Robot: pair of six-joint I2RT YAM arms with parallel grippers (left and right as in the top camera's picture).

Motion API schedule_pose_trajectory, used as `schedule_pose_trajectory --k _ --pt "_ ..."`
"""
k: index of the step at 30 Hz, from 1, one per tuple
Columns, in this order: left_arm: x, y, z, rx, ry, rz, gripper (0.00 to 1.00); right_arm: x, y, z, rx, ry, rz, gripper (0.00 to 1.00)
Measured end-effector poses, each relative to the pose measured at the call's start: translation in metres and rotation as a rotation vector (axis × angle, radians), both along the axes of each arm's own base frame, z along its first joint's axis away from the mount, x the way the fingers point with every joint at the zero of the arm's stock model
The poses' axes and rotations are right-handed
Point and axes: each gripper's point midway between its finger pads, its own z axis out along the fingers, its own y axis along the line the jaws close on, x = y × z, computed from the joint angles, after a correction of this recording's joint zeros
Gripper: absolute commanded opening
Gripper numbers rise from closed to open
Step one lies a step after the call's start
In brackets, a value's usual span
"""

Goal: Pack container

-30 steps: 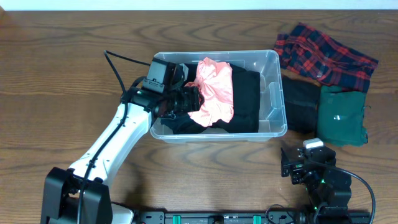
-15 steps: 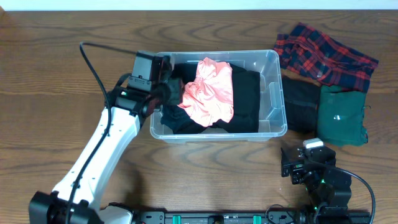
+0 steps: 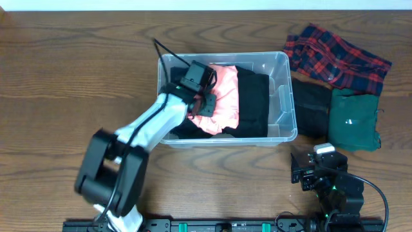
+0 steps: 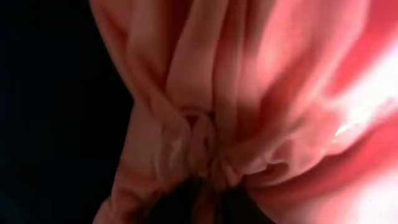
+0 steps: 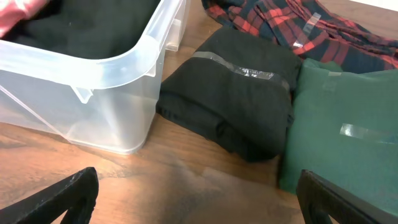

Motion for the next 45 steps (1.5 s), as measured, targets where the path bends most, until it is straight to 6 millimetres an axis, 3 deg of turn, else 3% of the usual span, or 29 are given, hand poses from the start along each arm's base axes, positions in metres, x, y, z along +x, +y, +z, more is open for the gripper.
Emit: schedule_pose_trajectory --k 7,9,12,15,19,21,24,28,31,35,41,45 --pt "-0.001 -0.003 0.009 -0.025 0.043 -0.004 0.24 0.0 0.0 0.0 0.0 0.0 0.0 0.99" --pt "-0.007 -0.001 0.015 -0.019 0.065 -0.003 0.34 0.0 0.0 0.0 0.0 0.0 0.0 0.99" --pt "-0.017 0.006 0.037 -0.011 0.071 0.003 0.6 0.0 0.0 0.0 0.0 0.001 0.0 0.99" --pt "-0.014 0.012 0.084 -0.017 -0.031 0.023 0.74 0.0 0.0 0.0 0.0 0.0 0.0 0.99" --pt "-0.002 0.031 0.182 -0.063 -0.291 0.092 0.84 0.0 0.0 0.0 0.0 0.0 0.0 0.99" --pt "-0.004 0.052 0.227 -0.083 -0.41 0.148 0.87 0.0 0.0 0.0 0.0 0.0 0.0 0.99" --pt "-0.014 0.1 0.269 -0.077 -0.515 0.266 0.93 0.0 0.0 0.0 0.0 0.0 0.0 0.99" --pt "-0.027 0.159 0.284 -0.026 -0.544 0.42 0.98 0.0 0.0 0.0 0.0 -0.001 0.0 0.99" --pt "-0.039 0.206 0.278 0.032 -0.507 0.55 0.98 0.005 0.0 0.01 0.0 -0.046 0.0 0.99" --pt "-0.055 0.252 0.264 0.087 -0.43 0.699 0.98 0.012 0.0 0.025 0.0 -0.114 0.0 0.99" --pt "-0.063 0.271 0.255 0.109 -0.384 0.769 0.98 0.01 0.001 0.019 0.004 -0.092 0.007 0.99" --pt "-0.062 0.272 0.253 0.111 -0.375 0.769 0.98 0.015 0.026 0.045 0.111 -0.192 0.12 0.99"
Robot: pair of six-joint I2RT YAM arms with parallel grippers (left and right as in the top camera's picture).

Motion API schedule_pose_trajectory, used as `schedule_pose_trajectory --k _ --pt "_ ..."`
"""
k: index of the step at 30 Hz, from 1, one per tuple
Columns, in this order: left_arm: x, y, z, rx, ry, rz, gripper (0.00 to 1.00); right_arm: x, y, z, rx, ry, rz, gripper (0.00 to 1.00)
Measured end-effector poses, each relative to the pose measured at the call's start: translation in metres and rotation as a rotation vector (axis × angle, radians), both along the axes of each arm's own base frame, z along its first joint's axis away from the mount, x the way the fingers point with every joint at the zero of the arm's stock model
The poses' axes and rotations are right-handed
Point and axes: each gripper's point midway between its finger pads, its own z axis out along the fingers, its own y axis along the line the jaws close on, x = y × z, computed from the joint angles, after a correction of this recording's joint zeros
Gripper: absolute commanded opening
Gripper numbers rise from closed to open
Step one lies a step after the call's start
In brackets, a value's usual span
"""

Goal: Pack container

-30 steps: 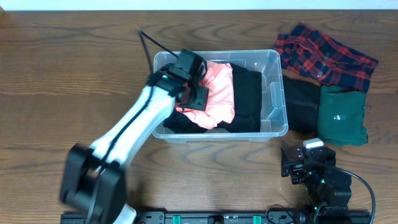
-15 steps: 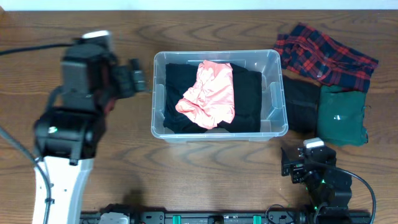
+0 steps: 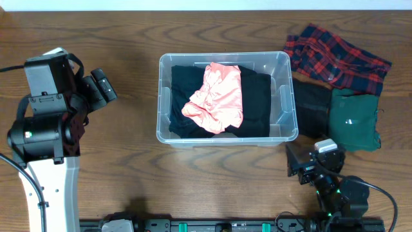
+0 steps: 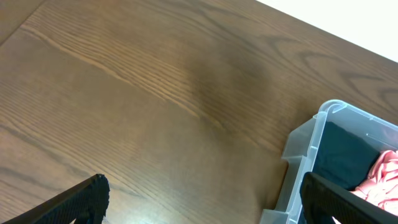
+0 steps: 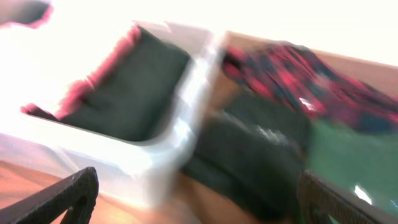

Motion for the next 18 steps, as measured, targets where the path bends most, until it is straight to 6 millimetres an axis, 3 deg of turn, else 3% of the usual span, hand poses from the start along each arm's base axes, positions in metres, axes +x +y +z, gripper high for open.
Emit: schedule_pose_trajectory --k 4,8,14,18 --pt "0.0 0.0 -0.001 0.0 0.002 0.0 0.98 -0.003 0.033 0.045 0.131 -0.152 0.184 0.99" --pt "0.0 0.0 -0.001 0.0 0.004 0.0 0.98 -0.012 0.052 0.084 0.246 -0.252 0.303 0.99" --pt "0.0 0.0 -0.001 -0.001 0.004 0.0 0.98 -0.011 0.05 0.092 0.395 -0.009 0.234 0.99" --pt "0.0 0.0 -0.001 -0.001 0.004 0.0 0.98 0.001 0.045 0.11 0.407 0.177 0.165 0.99"
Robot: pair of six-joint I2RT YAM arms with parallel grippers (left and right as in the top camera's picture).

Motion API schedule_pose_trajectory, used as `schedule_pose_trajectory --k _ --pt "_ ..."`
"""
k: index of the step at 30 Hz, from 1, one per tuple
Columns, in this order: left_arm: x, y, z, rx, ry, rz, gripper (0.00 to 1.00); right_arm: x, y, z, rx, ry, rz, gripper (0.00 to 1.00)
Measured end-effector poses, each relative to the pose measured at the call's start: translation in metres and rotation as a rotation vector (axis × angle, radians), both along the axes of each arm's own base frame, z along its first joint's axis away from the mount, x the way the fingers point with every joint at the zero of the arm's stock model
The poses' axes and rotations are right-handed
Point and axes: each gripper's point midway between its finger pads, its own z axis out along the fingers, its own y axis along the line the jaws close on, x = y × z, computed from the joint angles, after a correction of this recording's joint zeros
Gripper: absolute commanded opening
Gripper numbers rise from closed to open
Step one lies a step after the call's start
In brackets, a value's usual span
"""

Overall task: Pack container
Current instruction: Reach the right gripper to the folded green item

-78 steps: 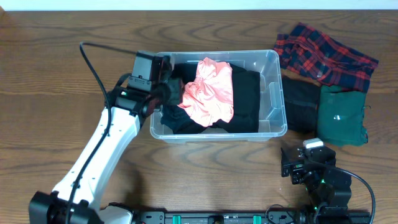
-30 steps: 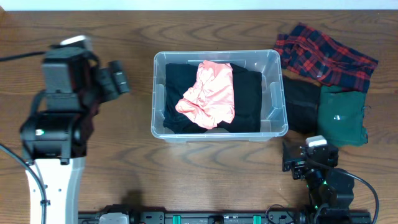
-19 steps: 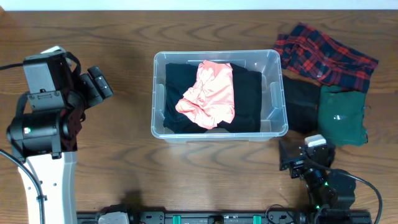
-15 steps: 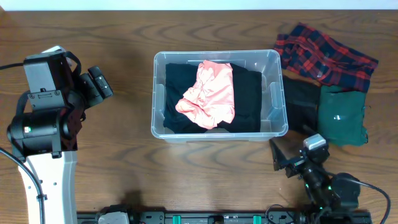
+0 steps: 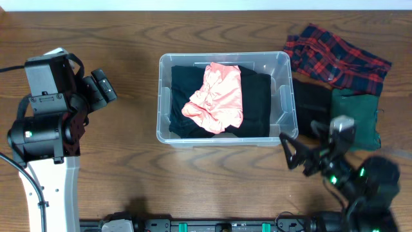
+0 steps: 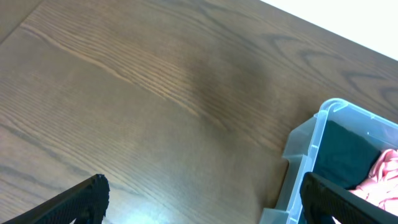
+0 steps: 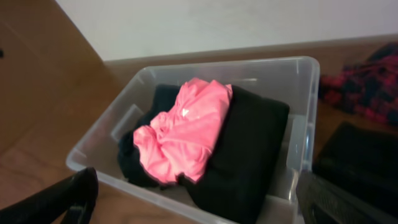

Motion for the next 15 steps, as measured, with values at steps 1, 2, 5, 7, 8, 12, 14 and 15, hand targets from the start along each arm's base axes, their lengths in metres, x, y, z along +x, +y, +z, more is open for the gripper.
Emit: schedule_pose_trajectory --k 1,2,5,7,8,12,14,15 --pt "0.0 0.0 0.0 0.0 0.0 0.0 0.98 0.009 0.001 0.011 -0.005 0.047 0.009 0.98" --pt "0.0 0.0 0.0 0.0 0.0 0.0 0.98 0.012 0.002 0.016 -0.004 0.06 0.018 0.99" --pt "0.0 0.0 0.0 0.0 0.001 0.0 0.98 0.028 0.016 0.04 0.029 0.108 0.11 0.99" --pt "0.0 0.0 0.0 0.0 0.001 0.0 0.98 0.035 0.027 0.052 0.061 0.122 0.186 0.99" --pt "0.0 0.0 0.0 0.0 0.001 0.0 0.98 0.038 0.031 0.056 0.074 0.129 0.214 0.99" --pt "0.0 0.0 0.0 0.0 0.001 0.0 0.98 0.06 0.014 0.047 0.126 0.254 0.122 0.99" --pt "0.0 0.0 0.0 0.0 0.001 0.0 0.98 0.075 -0.015 0.031 0.145 0.343 -0.008 0.99" --pt "0.0 0.0 0.0 0.0 0.001 0.0 0.98 0.082 -0.03 0.022 0.155 0.38 -0.073 0.99"
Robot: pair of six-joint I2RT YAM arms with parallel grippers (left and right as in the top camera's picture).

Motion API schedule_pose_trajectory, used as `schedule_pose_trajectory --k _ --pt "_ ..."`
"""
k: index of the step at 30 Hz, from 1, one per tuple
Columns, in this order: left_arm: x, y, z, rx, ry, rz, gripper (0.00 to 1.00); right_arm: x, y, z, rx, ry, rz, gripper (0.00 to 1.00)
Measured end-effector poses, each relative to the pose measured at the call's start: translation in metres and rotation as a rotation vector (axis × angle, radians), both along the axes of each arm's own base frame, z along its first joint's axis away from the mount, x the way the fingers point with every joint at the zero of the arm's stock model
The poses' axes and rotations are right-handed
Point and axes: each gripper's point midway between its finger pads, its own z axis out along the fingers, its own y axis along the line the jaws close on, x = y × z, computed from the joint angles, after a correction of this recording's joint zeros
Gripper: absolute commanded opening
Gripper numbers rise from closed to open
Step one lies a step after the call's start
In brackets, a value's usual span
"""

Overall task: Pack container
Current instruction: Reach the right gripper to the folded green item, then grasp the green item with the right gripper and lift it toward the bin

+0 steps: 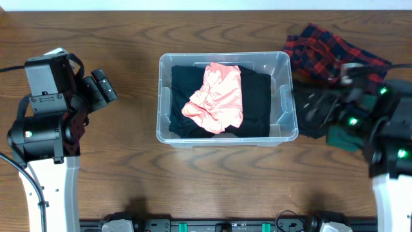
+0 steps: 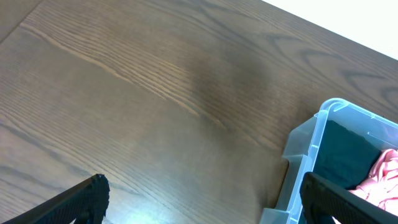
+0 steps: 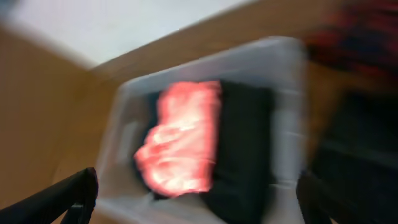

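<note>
A clear plastic container (image 1: 164,96) stands mid-table with a crumpled pink garment (image 1: 215,96) lying on folded black clothes (image 1: 257,103). My left gripper (image 1: 102,87) hovers over bare wood left of it, open and empty (image 2: 199,208); the container's corner (image 2: 311,134) shows at the right of its view. Blurred by motion, my right gripper (image 1: 315,106) is open just right of the container, over a folded black garment (image 1: 309,125). Its wrist view shows the pink garment (image 3: 183,137) between wide-apart fingers (image 3: 196,202).
A red plaid shirt (image 1: 335,51) lies at the back right. A green folded garment lies mostly under my right arm. Bare wooden tabletop (image 1: 116,38) stretches left of and in front of the container.
My right arm has moved from the table's front right to just right of the container, over the black and green garments. The left arm and the clothes have not moved.
My left gripper was inside the container, pressed close to the pink garment, with the right gripper open at the front right. Then the left arm stood open at the far left, the pink garment left in the container. The right arm then rose and now sits beside the container.
</note>
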Motion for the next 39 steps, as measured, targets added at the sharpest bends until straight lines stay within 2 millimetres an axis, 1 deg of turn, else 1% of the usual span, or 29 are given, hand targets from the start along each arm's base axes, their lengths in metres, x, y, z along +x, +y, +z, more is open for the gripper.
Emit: schedule_pose_trajectory --k 1,2,4,6,9,14,17,19,20,21,23,27,29,31,33,34,36,37,39 --pt "0.0 0.0 0.0 0.0 0.0 0.0 0.98 0.006 -0.018 -0.009 0.0 0.04 -0.066 0.99" --pt "0.0 0.0 0.0 0.0 0.0 0.0 0.98 0.013 -0.045 -0.021 0.0 0.091 -0.157 0.99" --pt "0.0 0.0 0.0 0.0 0.0 0.0 0.98 0.019 -0.082 -0.037 0.012 0.152 -0.272 0.99" --pt "0.0 0.0 0.0 0.0 0.0 0.0 0.98 0.02 -0.124 -0.058 0.025 0.225 -0.4 0.99" --pt "0.0 0.0 0.0 0.0 0.0 0.0 0.98 0.016 -0.174 -0.089 0.045 0.317 -0.543 0.99" --pt "0.0 0.0 0.0 0.0 0.0 0.0 0.98 0.006 -0.241 -0.141 0.019 0.431 -0.697 0.99" --pt "0.0 0.0 0.0 0.0 0.0 0.0 0.98 0.001 -0.269 -0.169 -0.009 0.483 -0.759 0.99" --pt "0.0 0.0 0.0 0.0 0.0 0.0 0.98 0.0 -0.284 -0.186 -0.027 0.504 -0.776 0.99" --pt "0.0 0.0 0.0 0.0 0.0 0.0 0.98 -0.001 -0.288 -0.198 -0.038 0.524 -0.773 0.99" --pt "0.0 0.0 0.0 0.0 0.0 0.0 0.98 -0.001 -0.289 -0.208 -0.049 0.544 -0.755 0.99" --pt "0.0 0.0 0.0 0.0 0.0 0.0 0.98 -0.002 -0.288 -0.221 -0.054 0.569 -0.731 0.99" --pt "0.0 0.0 0.0 0.0 0.0 0.0 0.98 -0.001 -0.276 -0.246 -0.018 0.604 -0.643 0.95" --pt "0.0 0.0 0.0 0.0 0.0 0.0 0.98 -0.001 -0.269 -0.257 0.006 0.621 -0.604 0.88" --pt "0.0 0.0 0.0 0.0 0.0 0.0 0.98 0.004 -0.267 -0.256 0.012 0.607 -0.583 0.76" --pt "0.0 0.0 0.0 0.0 0.001 0.0 0.98 0.006 -0.263 -0.26 0.021 0.611 -0.559 0.43" --pt "0.0 0.0 0.0 0.0 0.001 0.0 0.98 0.008 -0.26 -0.262 0.02 0.61 -0.544 0.33" --pt "0.0 0.0 0.0 0.0 0.0 0.0 0.98 0.009 -0.253 -0.267 0.03 0.626 -0.522 0.18" --pt "0.0 0.0 0.0 0.0 0.0 0.0 0.98 0.011 -0.248 -0.269 0.046 0.627 -0.507 0.13" --pt "0.0 0.0 0.0 0.0 0.001 0.0 0.98 0.013 -0.245 -0.267 0.054 0.623 -0.497 0.02"
